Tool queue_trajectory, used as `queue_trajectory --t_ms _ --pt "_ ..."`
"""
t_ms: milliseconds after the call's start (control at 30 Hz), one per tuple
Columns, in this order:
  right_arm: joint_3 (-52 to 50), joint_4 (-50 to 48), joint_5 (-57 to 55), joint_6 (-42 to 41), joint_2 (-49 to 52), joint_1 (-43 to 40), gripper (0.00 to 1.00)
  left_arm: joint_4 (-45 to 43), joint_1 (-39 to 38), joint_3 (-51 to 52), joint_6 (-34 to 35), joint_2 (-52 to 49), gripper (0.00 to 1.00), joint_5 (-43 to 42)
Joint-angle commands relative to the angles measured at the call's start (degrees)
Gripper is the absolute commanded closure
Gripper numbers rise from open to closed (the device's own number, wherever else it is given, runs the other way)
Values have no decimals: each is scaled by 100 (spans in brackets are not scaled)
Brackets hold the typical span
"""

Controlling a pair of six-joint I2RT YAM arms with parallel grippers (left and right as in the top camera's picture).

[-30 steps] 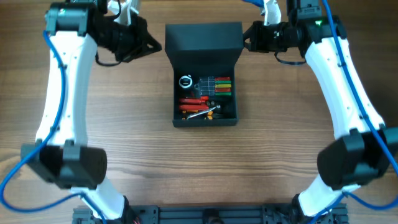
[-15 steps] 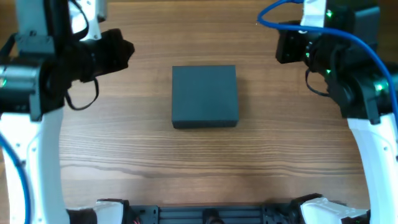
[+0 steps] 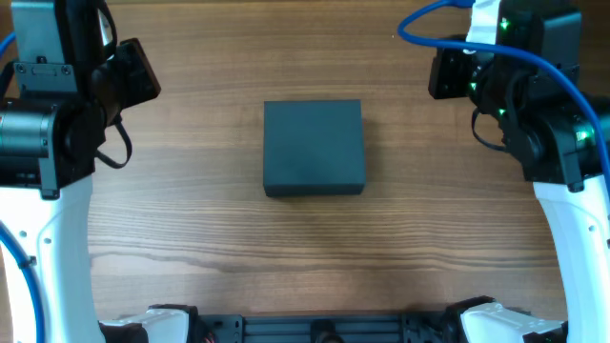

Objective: Pack container

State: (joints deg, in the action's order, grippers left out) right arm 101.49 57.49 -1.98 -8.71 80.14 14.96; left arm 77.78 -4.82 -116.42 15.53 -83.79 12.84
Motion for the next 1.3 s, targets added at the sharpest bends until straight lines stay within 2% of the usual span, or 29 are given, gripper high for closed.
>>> queue_trajectory --t_ms 0,100,167,267,367,433,733,900,1133,1267 --pt "7 317 435 -63 133 -2 96 50 -17 17 -535 -170 56 -389" --pt "4 645 1338 -90 538 0 96 195 -24 125 -986 -570 67 -1867" --pt "0 953 1620 -286 1056 0 96 181 -24 415 -1091 -1012 80 -2341" --pt "0 1119 2022 -367 1646 35 96 -72 -44 911 -1283 -1580 84 -2761" --pt "0 1113 2269 -367 2282 197 95 -455 -120 1366 -1934 -2262 85 -4133" --pt "0 1067 2308 -323 2597 334 96 -557 -245 1423 -2286 -2691 86 -4673" --pt "-7 887 2131 -345 3753 815 96 -831 -1069 1423 -2581 -3788 86 -4570" --pt "-247 680 2135 -348 4229 833 96 -901 -1475 1423 -2109 -3823 89 -3250" --pt "-424 483 2354 -332 4098 833 96 -907 -1620 1421 -1886 -3814 91 -2962" --pt "-422 282 2350 -227 3254 826 96 -704 -1488 1349 -1781 -3495 92 -2964"
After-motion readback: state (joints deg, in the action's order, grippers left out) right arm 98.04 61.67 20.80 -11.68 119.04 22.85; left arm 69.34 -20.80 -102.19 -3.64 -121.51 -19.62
